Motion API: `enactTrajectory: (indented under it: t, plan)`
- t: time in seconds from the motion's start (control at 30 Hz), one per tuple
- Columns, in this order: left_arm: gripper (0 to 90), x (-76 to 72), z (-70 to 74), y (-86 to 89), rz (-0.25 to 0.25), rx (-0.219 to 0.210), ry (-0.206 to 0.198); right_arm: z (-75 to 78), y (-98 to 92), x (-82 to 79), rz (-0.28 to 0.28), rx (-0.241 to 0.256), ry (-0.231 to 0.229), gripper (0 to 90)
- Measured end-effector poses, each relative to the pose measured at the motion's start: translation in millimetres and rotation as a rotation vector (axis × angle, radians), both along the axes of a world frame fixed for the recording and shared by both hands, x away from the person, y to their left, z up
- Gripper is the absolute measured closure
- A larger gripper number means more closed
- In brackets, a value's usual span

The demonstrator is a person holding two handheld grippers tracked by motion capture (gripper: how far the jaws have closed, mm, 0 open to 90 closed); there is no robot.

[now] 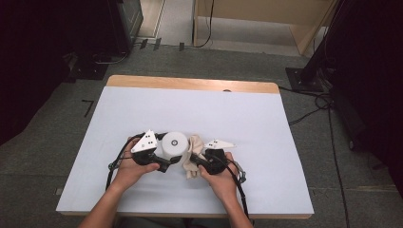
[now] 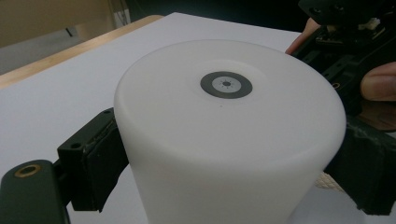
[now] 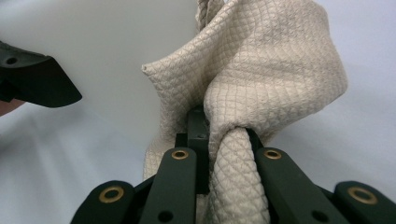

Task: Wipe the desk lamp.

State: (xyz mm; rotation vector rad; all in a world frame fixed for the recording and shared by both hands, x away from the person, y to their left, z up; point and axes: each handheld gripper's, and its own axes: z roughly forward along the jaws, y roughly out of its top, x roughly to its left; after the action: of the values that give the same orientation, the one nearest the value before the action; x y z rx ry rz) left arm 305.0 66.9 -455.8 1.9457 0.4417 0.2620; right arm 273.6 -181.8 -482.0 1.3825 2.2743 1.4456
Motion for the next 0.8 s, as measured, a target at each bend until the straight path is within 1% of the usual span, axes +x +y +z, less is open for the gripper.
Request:
enactTrajectory:
  t: [0.07, 0.13, 0.23, 0.3, 0.37, 0.43, 0.5, 0.53, 0.6, 0.63, 0.77, 0.8]
  plan:
    - [8.7, -1.2, 0.2, -0.3, -0.005, 0.004, -0.002, 0.9, -0.2, -2.3, 0.018, -0.012, -0.013, 83.3]
    - [8.6, -1.3, -1.5, 0.3, -0.002, -0.008, 0.001, 4.5, -1.8, -4.8, 0.019, 0.014, -0.025, 83.3]
    - [8.2, -0.8, -4.9, 2.0, -0.007, -0.033, 0.014, 14.2, -0.5, -8.8, 0.005, 0.018, -0.058, 83.2]
    - [8.2, -1.4, -5.2, 1.3, -0.005, -0.029, 0.011, 24.3, -2.6, -10.8, 0.005, 0.041, -0.100, 83.1]
    - [8.2, -2.3, -5.0, 0.5, -0.003, -0.023, 0.013, 31.3, -4.1, -13.4, -0.006, 0.065, -0.138, 82.8]
    - [8.1, -2.8, -4.4, 0.4, -0.003, -0.017, 0.019, 34.4, -4.7, -14.8, -0.023, 0.079, -0.166, 82.5]
    - [8.2, -2.8, -4.0, 0.4, -0.003, -0.014, 0.024, 31.9, -2.9, -15.5, -0.027, 0.075, -0.161, 82.8]
    - [8.1, -2.7, -4.1, 0.5, -0.003, -0.013, 0.026, 29.1, -2.0, -15.0, -0.028, 0.062, -0.163, 83.0]
    - [8.1, -2.7, -4.1, 0.5, -0.002, -0.011, 0.027, 22.4, -1.0, -14.0, -0.036, 0.054, -0.142, 83.2]
    - [8.1, -2.8, -4.1, 0.4, -0.002, -0.011, 0.029, 18.7, -0.8, -12.9, -0.033, 0.047, -0.129, 83.2]
    - [7.9, -2.1, -4.6, 0.1, -0.002, -0.013, 0.036, 2.1, 1.6, -6.9, -0.024, -0.011, -0.049, 83.2]
    - [7.8, -2.0, -4.7, 0.1, -0.002, -0.013, 0.037, -1.3, 2.2, -5.9, -0.024, -0.017, -0.030, 83.2]
